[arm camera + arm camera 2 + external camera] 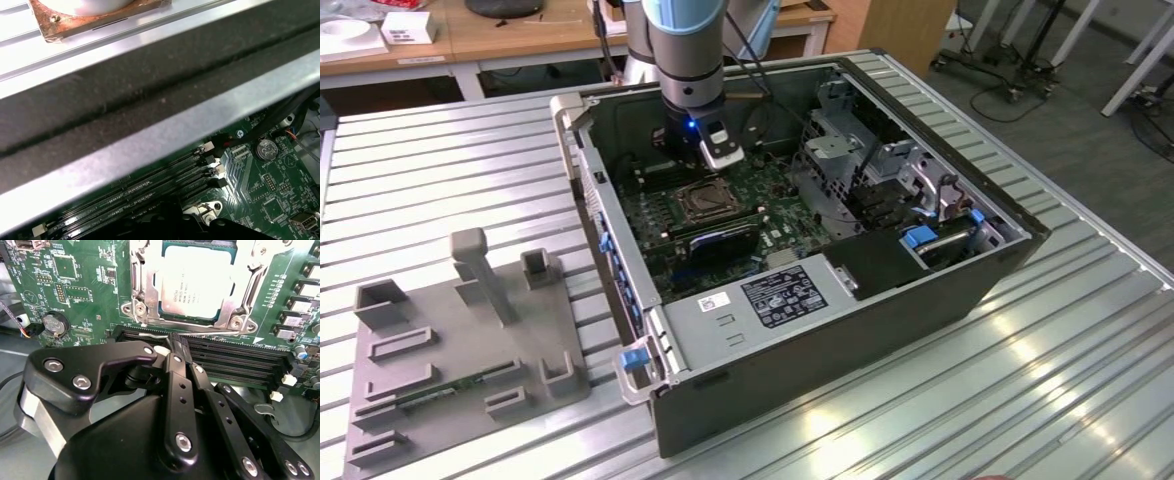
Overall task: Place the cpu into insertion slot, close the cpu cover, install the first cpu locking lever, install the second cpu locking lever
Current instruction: 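Install the first cpu locking lever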
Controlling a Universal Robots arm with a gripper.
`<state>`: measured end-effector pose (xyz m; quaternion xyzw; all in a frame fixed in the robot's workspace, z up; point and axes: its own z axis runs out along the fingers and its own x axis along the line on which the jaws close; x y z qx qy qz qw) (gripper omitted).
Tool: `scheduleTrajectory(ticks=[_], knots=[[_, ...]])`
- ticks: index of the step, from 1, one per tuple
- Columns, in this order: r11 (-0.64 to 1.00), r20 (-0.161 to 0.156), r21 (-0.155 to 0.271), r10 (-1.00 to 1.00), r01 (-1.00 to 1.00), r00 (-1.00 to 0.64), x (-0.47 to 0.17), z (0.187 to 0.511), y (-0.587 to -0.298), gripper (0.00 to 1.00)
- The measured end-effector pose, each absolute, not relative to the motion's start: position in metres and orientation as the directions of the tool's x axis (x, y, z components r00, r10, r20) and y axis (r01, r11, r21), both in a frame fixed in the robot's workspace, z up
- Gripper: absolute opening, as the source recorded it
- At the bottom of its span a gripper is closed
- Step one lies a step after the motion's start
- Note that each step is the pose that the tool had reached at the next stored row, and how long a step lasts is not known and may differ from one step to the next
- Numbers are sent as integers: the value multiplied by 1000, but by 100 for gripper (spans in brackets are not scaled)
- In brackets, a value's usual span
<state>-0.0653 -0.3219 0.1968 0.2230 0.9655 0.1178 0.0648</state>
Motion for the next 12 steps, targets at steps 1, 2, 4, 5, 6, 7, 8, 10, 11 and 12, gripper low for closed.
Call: scheduleTrajectory(ticks=[1, 2, 4, 5, 6, 7, 8, 10, 11, 12], knots=[[873, -72, 257, 446, 415, -892, -65, 197, -322, 11], [873, -72, 257, 446, 415, -892, -65, 197, -322, 11], [873, -72, 257, 446, 415, -892, -65, 197, -322, 11], [873, -72, 257, 446, 415, -892, -65, 197, -321, 11], [873, -72, 257, 446, 415, -892, -65, 197, -321, 11], [873, -72, 257, 446, 415, -892, -65, 197, -321, 11], [873, -72, 257, 446, 415, -892, -65, 197, -321, 11], [873, -72, 257, 446, 415, -892, -65, 197, -321, 11], [873, -72, 257, 446, 415, -892, -65, 197, -321, 11], [872, -72, 257, 446, 416, -892, -65, 197, -321, 11]])
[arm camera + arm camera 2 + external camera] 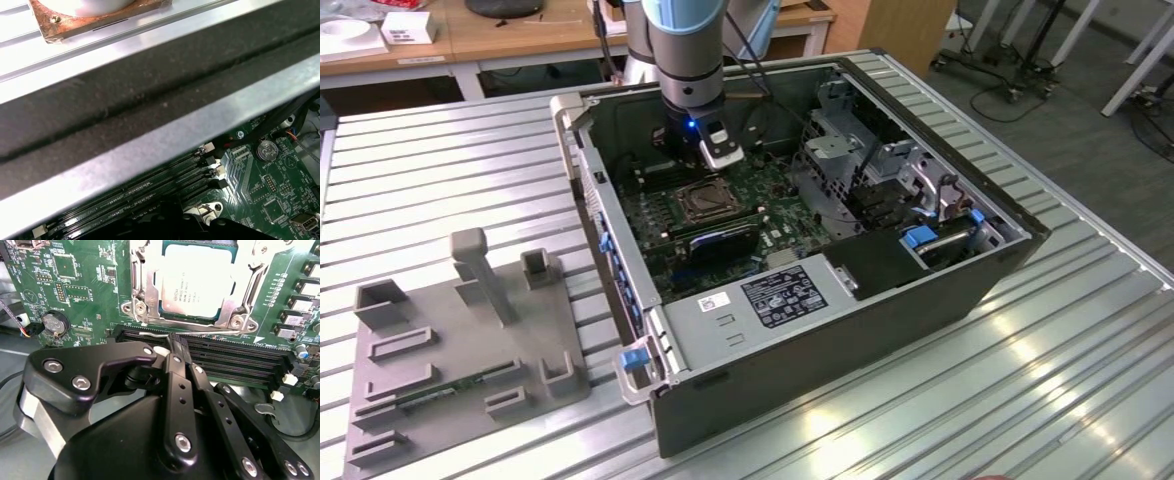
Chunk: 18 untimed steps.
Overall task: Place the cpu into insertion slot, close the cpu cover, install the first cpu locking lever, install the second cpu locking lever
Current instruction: 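Install the first cpu locking lever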
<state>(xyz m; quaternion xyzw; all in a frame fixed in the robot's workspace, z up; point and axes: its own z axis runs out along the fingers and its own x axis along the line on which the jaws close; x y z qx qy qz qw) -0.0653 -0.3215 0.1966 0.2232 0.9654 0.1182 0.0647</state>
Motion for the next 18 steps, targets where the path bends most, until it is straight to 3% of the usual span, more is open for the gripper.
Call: scheduleTrajectory(ticks=[18], knots=[[870, -72, 257, 452, 421, -889, -65, 197, -321, 11]])
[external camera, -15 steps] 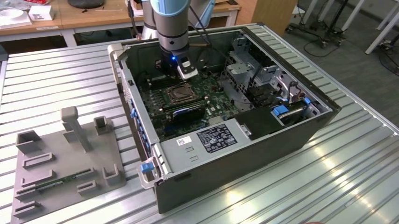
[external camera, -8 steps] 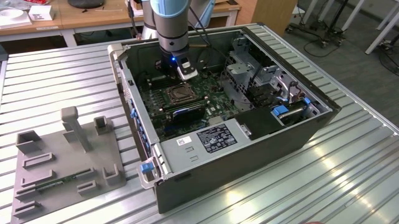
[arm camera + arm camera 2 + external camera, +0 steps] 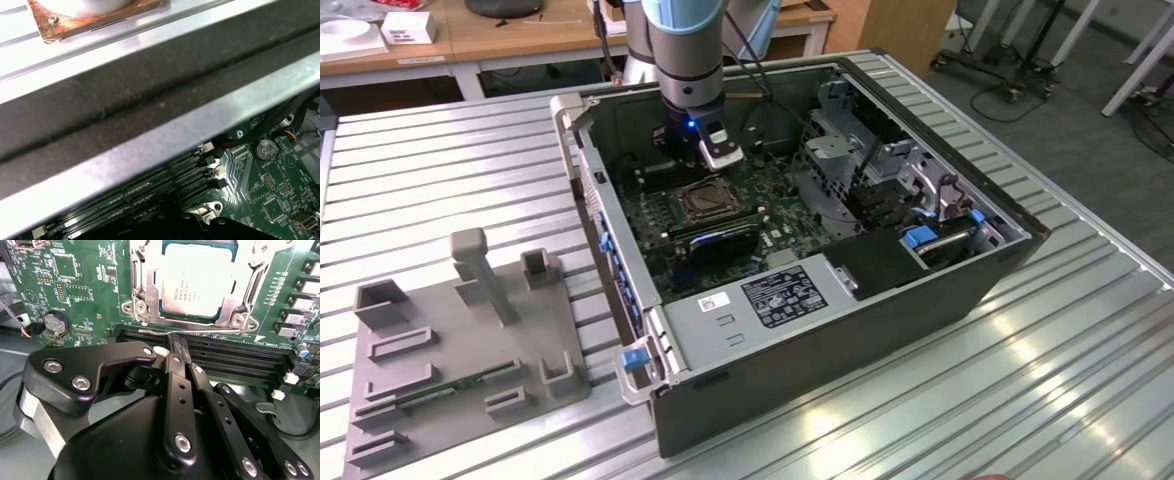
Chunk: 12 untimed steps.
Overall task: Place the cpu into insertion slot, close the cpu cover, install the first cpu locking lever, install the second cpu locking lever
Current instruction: 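Install the first cpu locking lever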
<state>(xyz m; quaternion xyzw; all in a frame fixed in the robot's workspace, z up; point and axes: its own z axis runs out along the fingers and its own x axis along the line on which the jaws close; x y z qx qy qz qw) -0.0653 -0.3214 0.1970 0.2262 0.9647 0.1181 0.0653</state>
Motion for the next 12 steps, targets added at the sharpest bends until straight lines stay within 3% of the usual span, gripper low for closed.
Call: scheduleTrajectory(ticks=[12], knots=[[872, -76, 251, 452, 421, -889, -66, 197, -325, 11]])
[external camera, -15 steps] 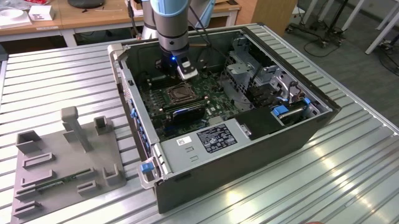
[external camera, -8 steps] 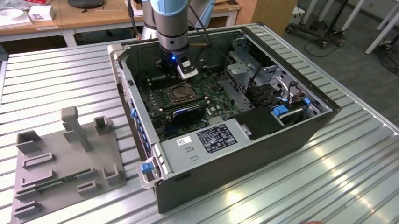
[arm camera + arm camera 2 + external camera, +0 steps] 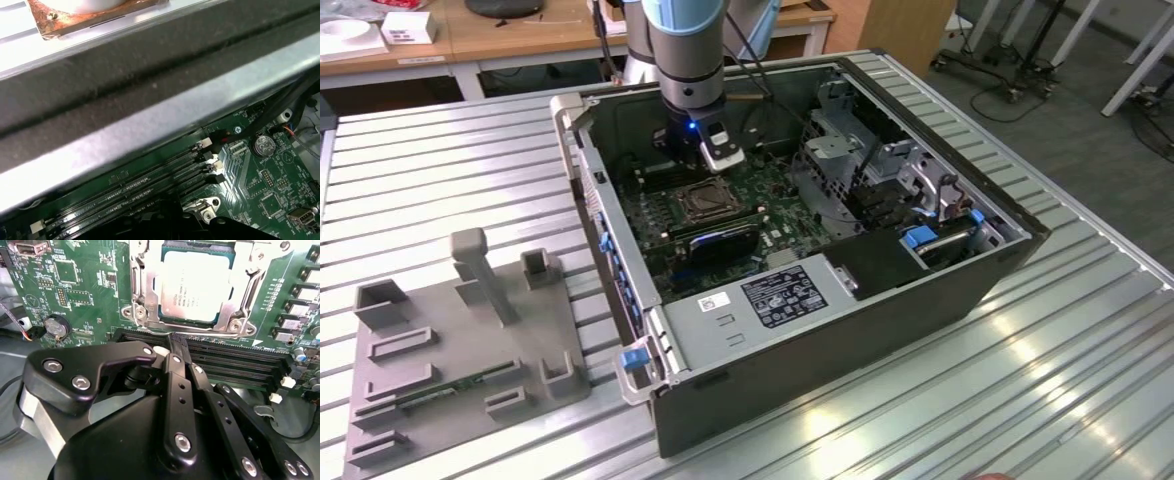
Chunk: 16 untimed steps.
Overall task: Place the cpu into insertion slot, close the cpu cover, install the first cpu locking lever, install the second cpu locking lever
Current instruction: 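Install the first cpu locking lever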
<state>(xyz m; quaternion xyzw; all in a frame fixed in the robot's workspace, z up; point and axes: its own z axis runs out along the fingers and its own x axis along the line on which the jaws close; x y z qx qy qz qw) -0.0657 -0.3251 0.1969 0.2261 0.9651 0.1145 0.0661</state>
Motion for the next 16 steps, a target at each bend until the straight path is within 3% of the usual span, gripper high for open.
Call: scheduleTrajectory(ticks=[16], knots=[[872, -78, 248, 451, 421, -889, -66, 204, -325, 11]])
